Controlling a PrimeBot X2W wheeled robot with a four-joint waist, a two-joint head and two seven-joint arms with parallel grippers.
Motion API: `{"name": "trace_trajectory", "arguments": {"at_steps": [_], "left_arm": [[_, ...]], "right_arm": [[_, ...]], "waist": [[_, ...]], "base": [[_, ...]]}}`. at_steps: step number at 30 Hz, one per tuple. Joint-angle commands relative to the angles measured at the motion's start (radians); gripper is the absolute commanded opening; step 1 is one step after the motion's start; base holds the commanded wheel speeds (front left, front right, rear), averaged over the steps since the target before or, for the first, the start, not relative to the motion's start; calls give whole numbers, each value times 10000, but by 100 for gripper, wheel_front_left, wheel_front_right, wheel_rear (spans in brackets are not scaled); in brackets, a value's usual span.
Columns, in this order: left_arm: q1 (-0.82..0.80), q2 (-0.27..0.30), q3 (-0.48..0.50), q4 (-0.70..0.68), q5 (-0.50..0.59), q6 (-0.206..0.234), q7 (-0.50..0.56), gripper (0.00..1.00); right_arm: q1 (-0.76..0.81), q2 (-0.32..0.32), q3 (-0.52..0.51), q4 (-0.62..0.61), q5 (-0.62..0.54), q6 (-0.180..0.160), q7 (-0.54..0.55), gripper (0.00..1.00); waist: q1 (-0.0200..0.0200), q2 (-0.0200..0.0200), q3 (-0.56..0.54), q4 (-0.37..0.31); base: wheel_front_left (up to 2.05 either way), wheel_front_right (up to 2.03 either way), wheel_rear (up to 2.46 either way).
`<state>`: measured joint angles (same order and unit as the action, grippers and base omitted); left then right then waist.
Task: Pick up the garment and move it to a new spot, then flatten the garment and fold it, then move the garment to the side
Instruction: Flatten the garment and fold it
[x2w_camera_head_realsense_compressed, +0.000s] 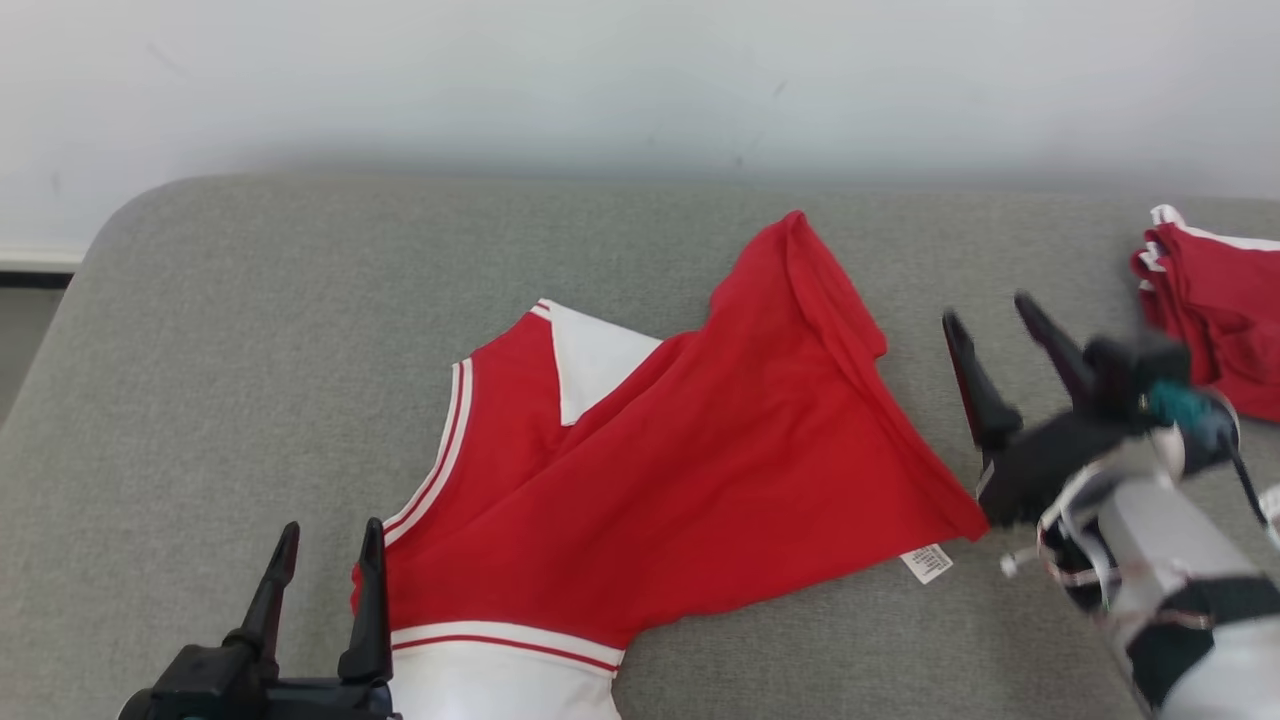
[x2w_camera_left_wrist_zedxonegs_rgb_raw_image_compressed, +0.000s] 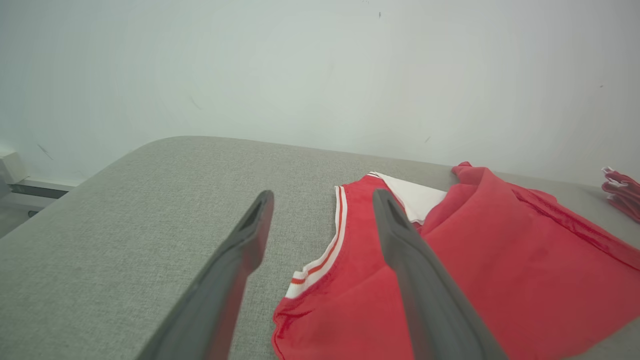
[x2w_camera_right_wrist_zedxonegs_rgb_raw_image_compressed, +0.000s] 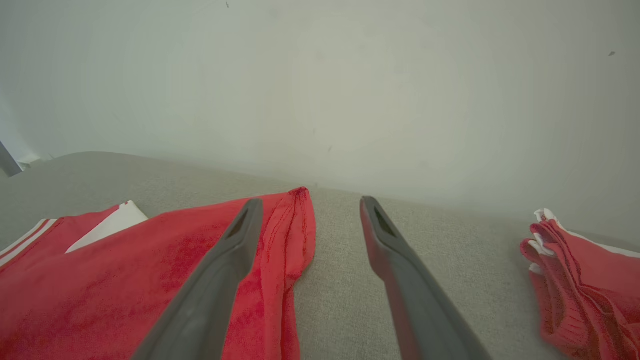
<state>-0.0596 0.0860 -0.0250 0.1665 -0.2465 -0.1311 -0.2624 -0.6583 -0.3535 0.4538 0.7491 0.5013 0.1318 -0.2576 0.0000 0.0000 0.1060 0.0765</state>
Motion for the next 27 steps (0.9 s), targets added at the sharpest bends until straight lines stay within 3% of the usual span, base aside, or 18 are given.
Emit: {"name": "trace_trajectory", "arguments": {"at_steps": [1,6,14,20,27], "left_arm": [[161,59,81,-69,66,9,-33,100],[217,64,174,-152,137,9,-33,100],[110,111,185,-199,195,9,-33,100],[28,157,116,-145,201,9,-33,100],[-50,198,26,-104,124,9,-33,100]], "right_arm": [[643,-126,-129,-339,4,-28,-64,100],[2115,-298,-631,-1337,-311,-28,-80,100],[4375,-3,-1248,-2783,-1242,-28,283,100],[4645,301,-1643,-3041,-1913,-28,597,100],[4094,436,-1646,-2302,-2300,-28,792,100]], "waist": [[0,0,-210,-250],[0,0,-202,-323],[0,0,-79,-252],[0,0,-28,-144],[0,0,128,113]], "base": [[0,0,0],[0,0,0],[0,0,0],[0,0,0],[0,0,0]]}}
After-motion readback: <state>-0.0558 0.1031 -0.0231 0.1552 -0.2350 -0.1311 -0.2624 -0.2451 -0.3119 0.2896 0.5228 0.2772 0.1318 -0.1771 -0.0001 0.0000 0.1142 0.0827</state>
